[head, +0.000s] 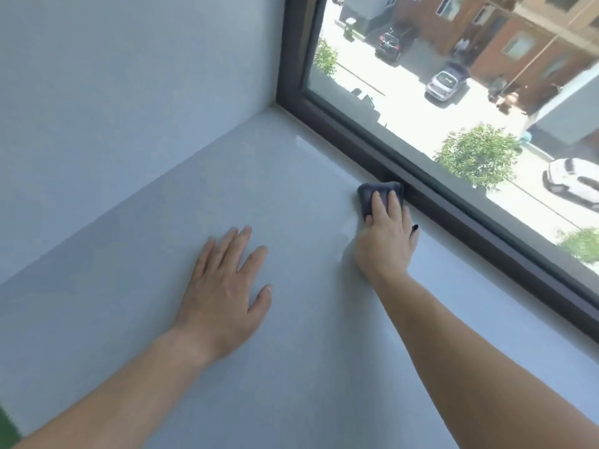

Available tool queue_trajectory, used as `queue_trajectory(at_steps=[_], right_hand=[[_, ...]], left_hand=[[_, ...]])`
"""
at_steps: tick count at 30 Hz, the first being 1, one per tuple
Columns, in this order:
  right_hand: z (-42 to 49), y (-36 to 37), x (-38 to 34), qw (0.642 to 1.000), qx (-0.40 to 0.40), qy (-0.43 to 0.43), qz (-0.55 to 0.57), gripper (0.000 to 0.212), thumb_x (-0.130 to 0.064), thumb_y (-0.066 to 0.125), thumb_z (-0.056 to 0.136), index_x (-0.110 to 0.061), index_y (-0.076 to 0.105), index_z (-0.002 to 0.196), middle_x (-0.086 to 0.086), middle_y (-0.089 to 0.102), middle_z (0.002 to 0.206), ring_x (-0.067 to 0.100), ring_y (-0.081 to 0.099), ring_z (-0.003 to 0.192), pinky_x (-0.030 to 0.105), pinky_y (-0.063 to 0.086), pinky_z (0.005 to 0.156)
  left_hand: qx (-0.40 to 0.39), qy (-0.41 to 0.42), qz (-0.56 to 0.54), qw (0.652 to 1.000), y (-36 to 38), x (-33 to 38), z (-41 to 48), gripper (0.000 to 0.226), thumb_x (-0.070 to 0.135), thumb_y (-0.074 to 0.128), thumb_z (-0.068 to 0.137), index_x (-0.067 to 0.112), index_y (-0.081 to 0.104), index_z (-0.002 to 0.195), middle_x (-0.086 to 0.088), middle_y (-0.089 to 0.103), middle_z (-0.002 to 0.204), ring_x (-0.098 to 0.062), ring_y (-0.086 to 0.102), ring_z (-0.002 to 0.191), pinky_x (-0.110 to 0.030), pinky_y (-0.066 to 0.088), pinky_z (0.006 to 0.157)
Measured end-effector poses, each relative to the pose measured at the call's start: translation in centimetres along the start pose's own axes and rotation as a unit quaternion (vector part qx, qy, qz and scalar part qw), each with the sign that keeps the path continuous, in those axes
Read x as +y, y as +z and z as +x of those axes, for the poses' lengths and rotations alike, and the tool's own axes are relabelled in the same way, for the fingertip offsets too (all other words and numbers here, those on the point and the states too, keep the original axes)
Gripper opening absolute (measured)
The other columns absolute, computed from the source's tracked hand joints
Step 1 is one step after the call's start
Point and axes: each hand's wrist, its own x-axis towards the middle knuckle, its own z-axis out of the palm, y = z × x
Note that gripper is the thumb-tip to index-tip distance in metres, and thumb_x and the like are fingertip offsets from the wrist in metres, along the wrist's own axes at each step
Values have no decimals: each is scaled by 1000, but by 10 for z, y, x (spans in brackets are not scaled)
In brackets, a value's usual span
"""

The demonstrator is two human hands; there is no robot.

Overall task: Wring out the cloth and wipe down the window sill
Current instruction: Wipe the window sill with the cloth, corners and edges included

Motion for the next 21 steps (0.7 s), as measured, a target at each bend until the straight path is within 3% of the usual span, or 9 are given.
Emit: queue_trajectory(at_steps=[5, 7, 9, 13, 16, 18, 21], right_hand=[[11, 13, -19, 999, 36, -32, 0, 47, -35, 31, 102, -36, 30, 150, -9, 16, 164, 23, 5, 152, 50, 0, 121], [22, 17, -23, 996, 22, -78, -27, 48, -36, 29, 104, -36, 25, 152, -10, 13, 164, 23, 3, 152, 49, -2, 122], [19, 15, -7, 996, 18, -71, -45, 50, -31, 29, 104, -35, 21, 153, -11, 10, 165, 22, 2, 152, 48, -1, 122], [-16, -6, 61, 989, 49, 141, -20, 54, -24, 33, 102, -35, 21, 153, -11, 9, 164, 20, 3, 152, 50, 3, 122], [-19, -10, 56, 962, 73, 262, 4, 57, -19, 36, 99, -32, 23, 153, -9, 6, 165, 24, 1, 152, 53, 1, 121], [-11, 1, 17, 977, 73, 198, 6, 66, -16, 40, 94, -34, 20, 154, -10, 4, 166, 25, -2, 152, 52, -4, 121], [-13, 18, -14, 999, 29, -7, -27, 69, -15, 40, 92, -35, 18, 154, -11, 6, 165, 24, -1, 152, 50, -7, 121]], left_hand=[[-32, 124, 29, 991, 16, 13, 71, 64, 48, 35, 90, 17, 47, 145, -14, 30, 160, -30, 23, 149, -51, 13, 119], [-42, 129, 44, 990, 21, 13, 80, 65, 49, 34, 91, 21, 42, 148, -12, 26, 162, -28, 17, 151, -53, 15, 120], [-40, 129, 43, 990, 24, 13, 80, 65, 49, 34, 90, 22, 40, 149, -10, 23, 163, -26, 15, 152, -53, 15, 121], [-45, 137, 42, 989, 22, 14, 81, 66, 48, 37, 88, 20, 43, 148, -11, 25, 162, -28, 19, 151, -53, 15, 121], [-51, 138, 47, 988, 21, 15, 83, 66, 48, 36, 89, 19, 44, 148, -12, 26, 162, -28, 19, 151, -52, 14, 121], [-47, 138, 45, 988, 20, 15, 84, 66, 48, 36, 88, 19, 45, 147, -12, 27, 161, -28, 20, 150, -52, 13, 121], [-41, 138, 41, 989, 21, 14, 86, 66, 49, 35, 88, 20, 44, 147, -11, 27, 161, -27, 19, 151, -51, 11, 121]])
